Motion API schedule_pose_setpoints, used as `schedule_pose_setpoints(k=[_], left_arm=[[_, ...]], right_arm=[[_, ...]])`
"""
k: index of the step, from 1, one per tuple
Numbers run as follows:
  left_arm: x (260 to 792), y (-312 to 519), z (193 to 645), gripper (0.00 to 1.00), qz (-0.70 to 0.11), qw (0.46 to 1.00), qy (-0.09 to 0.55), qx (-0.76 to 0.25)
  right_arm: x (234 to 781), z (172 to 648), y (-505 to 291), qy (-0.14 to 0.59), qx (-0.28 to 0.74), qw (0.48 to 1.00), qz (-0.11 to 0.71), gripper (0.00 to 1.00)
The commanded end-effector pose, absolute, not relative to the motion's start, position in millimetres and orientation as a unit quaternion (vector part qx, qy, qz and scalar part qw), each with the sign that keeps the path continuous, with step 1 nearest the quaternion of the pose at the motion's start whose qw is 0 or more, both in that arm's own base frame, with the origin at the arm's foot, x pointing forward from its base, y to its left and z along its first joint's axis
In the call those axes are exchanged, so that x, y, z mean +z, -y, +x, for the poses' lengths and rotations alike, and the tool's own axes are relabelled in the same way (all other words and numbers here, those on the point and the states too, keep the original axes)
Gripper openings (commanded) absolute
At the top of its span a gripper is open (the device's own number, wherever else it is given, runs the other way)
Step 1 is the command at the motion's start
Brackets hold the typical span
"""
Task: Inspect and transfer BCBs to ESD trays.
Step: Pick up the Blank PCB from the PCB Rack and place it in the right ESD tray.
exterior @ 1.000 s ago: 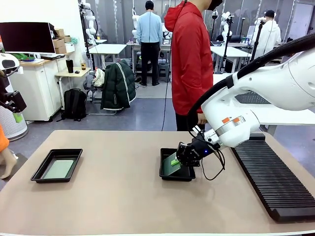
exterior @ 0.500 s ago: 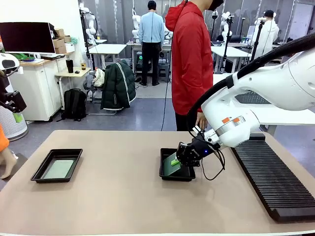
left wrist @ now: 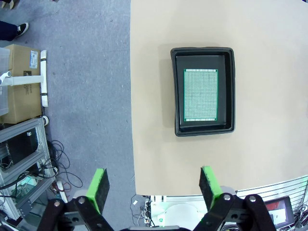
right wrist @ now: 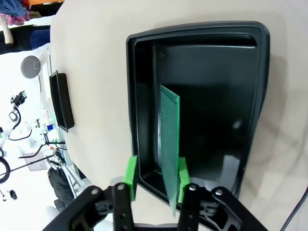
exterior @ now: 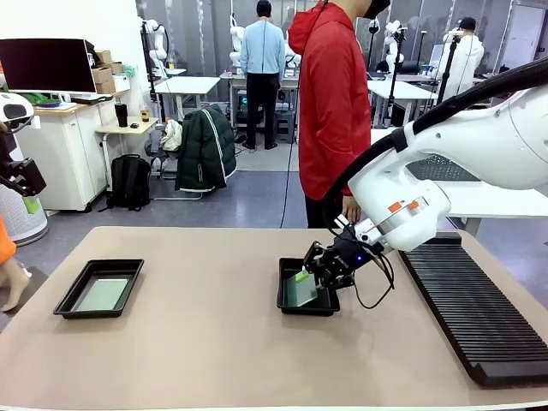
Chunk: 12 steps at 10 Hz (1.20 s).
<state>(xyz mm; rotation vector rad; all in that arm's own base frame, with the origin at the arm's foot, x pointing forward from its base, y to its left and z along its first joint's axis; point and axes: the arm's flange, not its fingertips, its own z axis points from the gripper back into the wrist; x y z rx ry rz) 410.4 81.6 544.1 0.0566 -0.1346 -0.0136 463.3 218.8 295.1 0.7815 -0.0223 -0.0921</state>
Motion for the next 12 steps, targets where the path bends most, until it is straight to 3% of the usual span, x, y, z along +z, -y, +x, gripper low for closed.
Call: schedule_pose_setpoints(k=[1,5,12], left_arm=[[543,-81,409,1.0,0.028,0.997,0.069,-0.006],[543,-81,409,1.0,0.028,0.997,0.069,-0.006],[543,-81,409,1.0,0.028,0.997,0.069,-0.006]], right_arm=[[315,467,-221,0.008,-0.052,0.937,0.346,0.61],[365,472,-216,0.006,-0.047,0.965,0.256,1.0],[442,462,-192,0.005,-0.034,0.991,0.127,1.0]])
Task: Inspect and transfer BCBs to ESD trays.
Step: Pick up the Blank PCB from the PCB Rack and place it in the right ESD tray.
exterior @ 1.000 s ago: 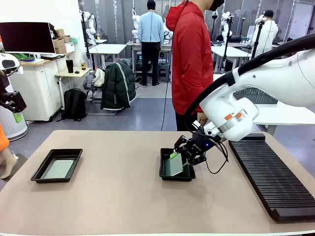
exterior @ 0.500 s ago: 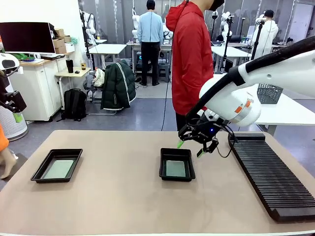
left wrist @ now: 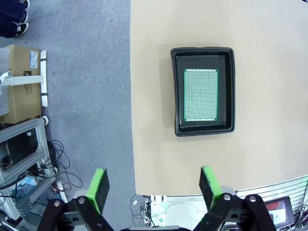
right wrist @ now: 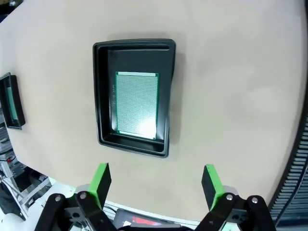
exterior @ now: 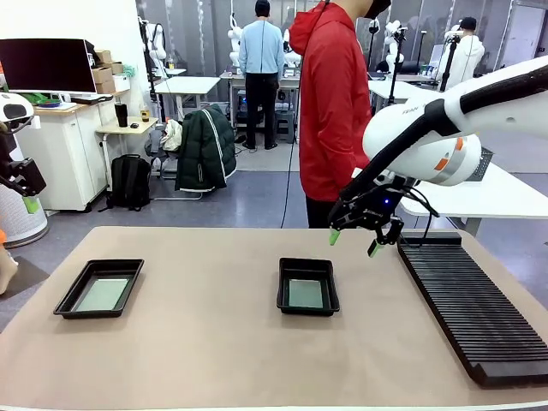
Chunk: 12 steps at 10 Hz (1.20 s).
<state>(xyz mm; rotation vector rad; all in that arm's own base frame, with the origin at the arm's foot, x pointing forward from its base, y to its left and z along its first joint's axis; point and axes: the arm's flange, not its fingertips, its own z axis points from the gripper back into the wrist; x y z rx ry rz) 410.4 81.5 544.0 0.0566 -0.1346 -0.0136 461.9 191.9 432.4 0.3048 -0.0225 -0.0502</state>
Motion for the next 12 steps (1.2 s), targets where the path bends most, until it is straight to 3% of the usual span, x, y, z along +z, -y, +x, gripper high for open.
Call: schedule_pose_setpoints(k=[1,12], left_arm=[[543,-81,409,1.0,0.028,0.997,0.069,-0.006],[543,-81,409,1.0,0.028,0.997,0.069,-0.006]], right_arm=[[449,461,-190,0.002,-0.041,0.993,0.112,1.0],[451,458,-186,0.007,-0.03,0.993,0.116,1.0]])
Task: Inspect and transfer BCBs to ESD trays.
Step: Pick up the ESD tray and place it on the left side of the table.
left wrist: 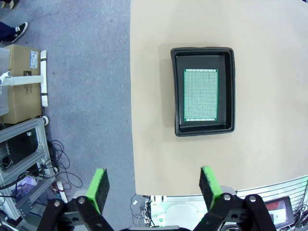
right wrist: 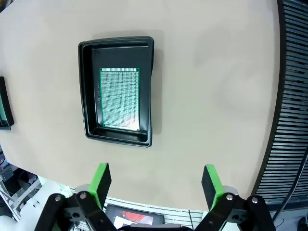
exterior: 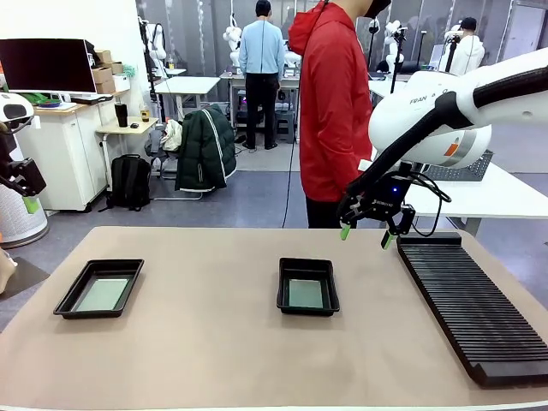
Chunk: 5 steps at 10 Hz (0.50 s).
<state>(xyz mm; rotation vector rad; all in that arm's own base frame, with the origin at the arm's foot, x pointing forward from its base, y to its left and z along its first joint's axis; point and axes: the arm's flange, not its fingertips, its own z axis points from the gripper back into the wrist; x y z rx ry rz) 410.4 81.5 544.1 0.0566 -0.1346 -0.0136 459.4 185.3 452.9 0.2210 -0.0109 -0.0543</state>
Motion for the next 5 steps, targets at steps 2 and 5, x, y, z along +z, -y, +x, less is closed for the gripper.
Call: schedule_pose_setpoints(k=[2,5], left_arm=[[543.4,-81.1,409.2,1.0,0.028,0.997,0.069,-0.006],[543.4,-81.1,409.2,1.0,0.028,0.997,0.069,-0.006]], right_arm=[[450.6,458.5,-186.4,0.007,-0.03,0.993,0.116,1.0],[450.6,458.5,-186.4,0.007,-0.03,0.993,0.116,1.0]])
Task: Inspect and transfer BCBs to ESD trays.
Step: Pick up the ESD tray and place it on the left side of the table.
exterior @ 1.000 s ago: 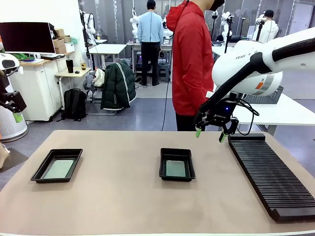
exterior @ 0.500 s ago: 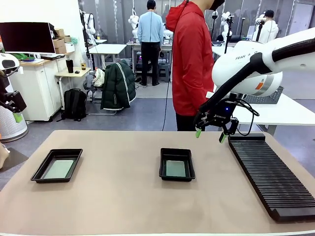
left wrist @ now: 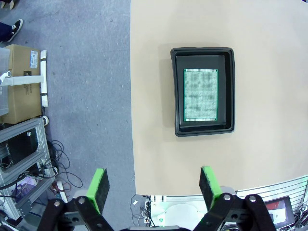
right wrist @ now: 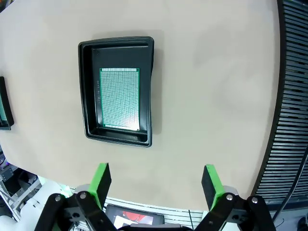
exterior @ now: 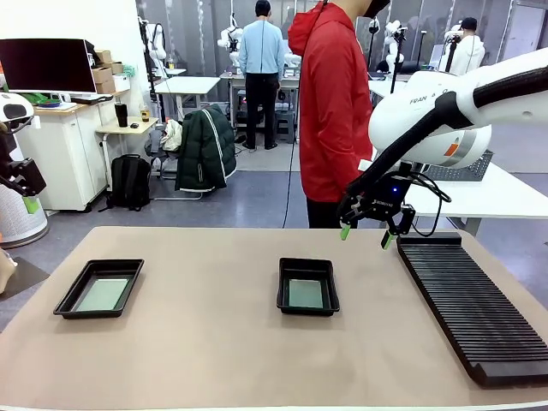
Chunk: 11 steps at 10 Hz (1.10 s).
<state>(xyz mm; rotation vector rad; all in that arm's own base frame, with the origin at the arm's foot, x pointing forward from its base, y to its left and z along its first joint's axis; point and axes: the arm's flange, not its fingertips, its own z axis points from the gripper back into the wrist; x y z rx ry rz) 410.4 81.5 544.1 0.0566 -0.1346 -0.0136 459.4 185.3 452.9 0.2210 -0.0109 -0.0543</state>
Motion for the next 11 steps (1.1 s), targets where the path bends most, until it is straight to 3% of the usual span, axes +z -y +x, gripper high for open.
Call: schedule_pose_setpoints(k=[1,8,11], left_arm=[[543,-81,409,1.0,0.028,0.997,0.069,-0.006],[544,-82,410,1.0,0.028,0.997,0.067,-0.007],[547,-28,420,1.0,0.023,0.997,0.071,-0.018]], right_arm=[[451,458,-186,0.007,-0.03,0.993,0.116,1.0],[451,458,-186,0.007,-0.03,0.993,0.116,1.0],[451,458,-186,0.007,-0.03,0.993,0.116,1.0]])
